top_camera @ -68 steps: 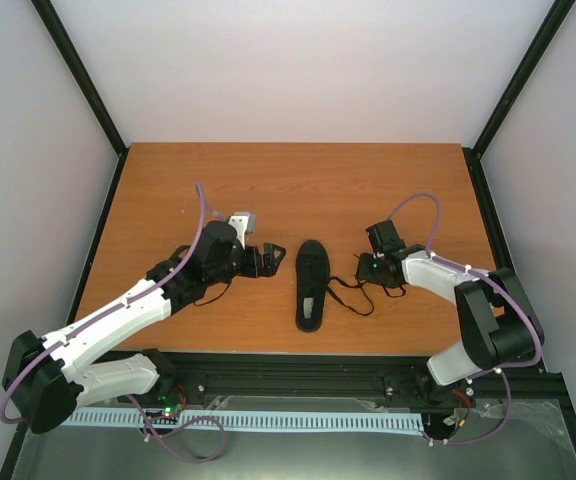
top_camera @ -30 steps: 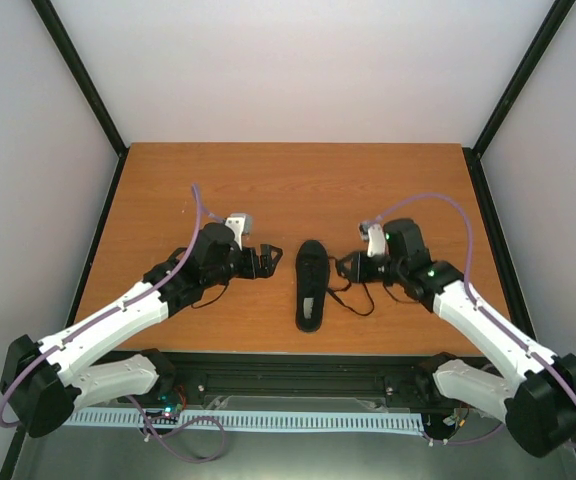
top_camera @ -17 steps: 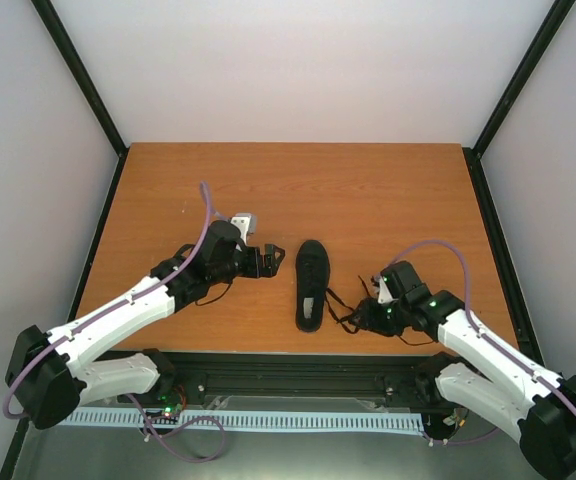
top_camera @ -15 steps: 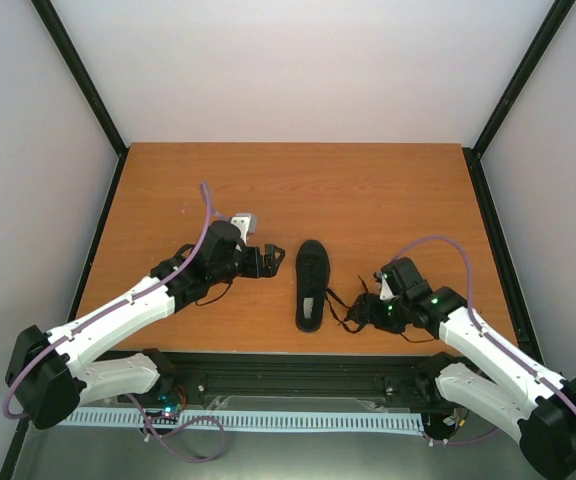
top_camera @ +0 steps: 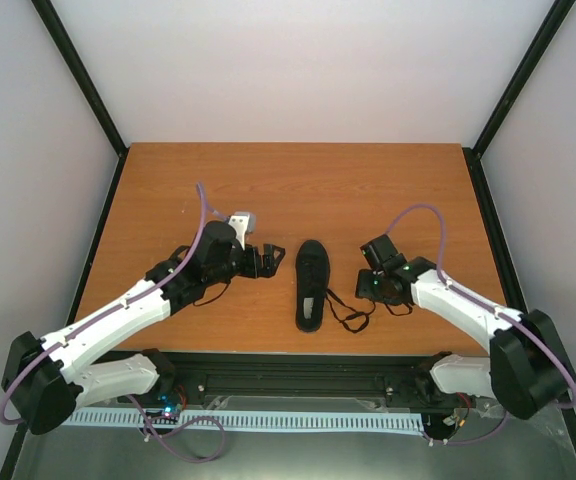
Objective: Tie the shoes
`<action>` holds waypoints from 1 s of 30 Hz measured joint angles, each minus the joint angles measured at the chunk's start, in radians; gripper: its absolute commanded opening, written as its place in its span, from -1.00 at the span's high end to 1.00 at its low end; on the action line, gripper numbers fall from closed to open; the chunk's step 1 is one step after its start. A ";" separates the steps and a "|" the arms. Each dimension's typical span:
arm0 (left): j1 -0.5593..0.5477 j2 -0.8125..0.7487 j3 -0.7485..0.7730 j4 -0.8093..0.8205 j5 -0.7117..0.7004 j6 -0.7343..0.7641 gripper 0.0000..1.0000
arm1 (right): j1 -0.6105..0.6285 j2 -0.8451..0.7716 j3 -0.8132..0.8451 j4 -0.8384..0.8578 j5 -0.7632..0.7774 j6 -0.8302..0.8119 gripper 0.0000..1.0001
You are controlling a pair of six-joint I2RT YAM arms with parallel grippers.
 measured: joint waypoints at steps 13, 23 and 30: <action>0.000 -0.013 -0.044 0.026 0.033 0.000 -0.99 | -0.007 0.074 -0.084 0.077 0.014 -0.013 0.08; 0.000 -0.013 -0.062 0.080 0.079 0.009 -0.99 | -0.025 0.104 -0.101 0.126 0.013 -0.024 0.66; 0.000 0.005 -0.082 0.188 0.145 0.034 -0.99 | -0.042 0.111 -0.072 0.137 -0.004 -0.043 0.94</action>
